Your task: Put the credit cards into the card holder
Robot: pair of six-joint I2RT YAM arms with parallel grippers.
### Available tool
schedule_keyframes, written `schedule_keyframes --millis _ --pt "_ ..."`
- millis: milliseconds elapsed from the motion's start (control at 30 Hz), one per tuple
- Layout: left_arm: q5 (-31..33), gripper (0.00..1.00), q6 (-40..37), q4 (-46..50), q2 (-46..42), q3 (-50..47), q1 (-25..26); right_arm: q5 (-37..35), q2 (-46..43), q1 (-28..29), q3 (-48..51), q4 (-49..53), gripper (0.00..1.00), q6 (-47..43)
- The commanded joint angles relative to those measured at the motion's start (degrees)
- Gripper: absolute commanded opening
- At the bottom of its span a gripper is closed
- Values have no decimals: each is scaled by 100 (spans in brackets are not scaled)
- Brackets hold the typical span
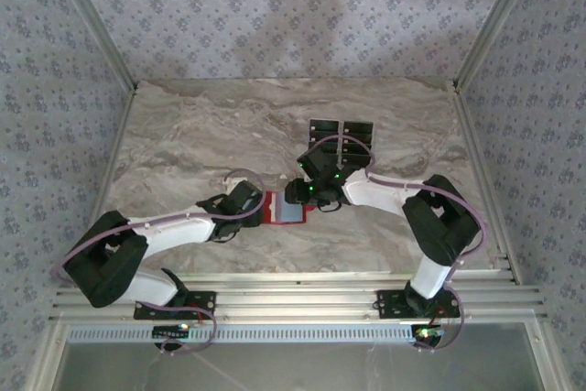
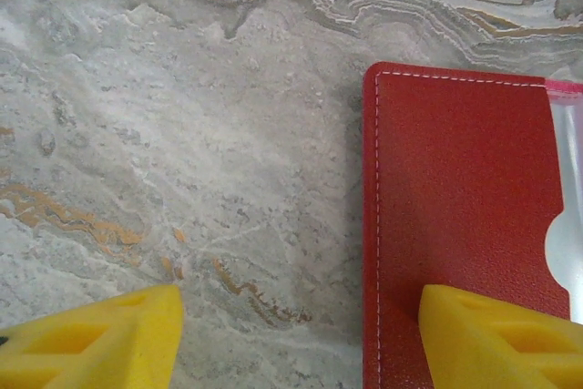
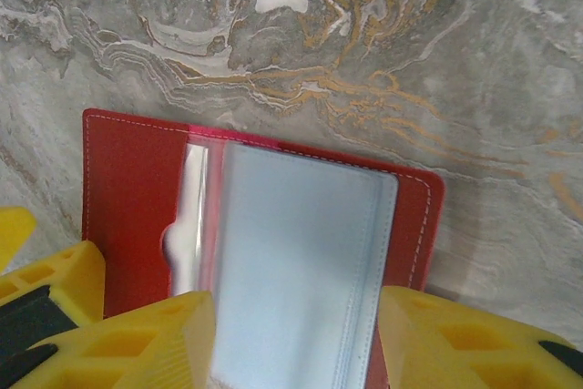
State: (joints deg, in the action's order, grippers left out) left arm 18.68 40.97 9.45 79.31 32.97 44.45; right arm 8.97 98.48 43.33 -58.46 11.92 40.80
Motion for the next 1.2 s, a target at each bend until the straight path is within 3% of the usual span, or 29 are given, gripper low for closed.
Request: schedule_keyframes --millis 0,267,1167 --pt "107 70 -51 60 77 106 46 125 64 26 -170 -94 52 51" --pt "86 70 -81 -6 74 111 43 34 -36 55 -268 30 52 -41" --pt "80 69 -193 -251 65 -19 45 346 830 252 -477 -238 51 143"
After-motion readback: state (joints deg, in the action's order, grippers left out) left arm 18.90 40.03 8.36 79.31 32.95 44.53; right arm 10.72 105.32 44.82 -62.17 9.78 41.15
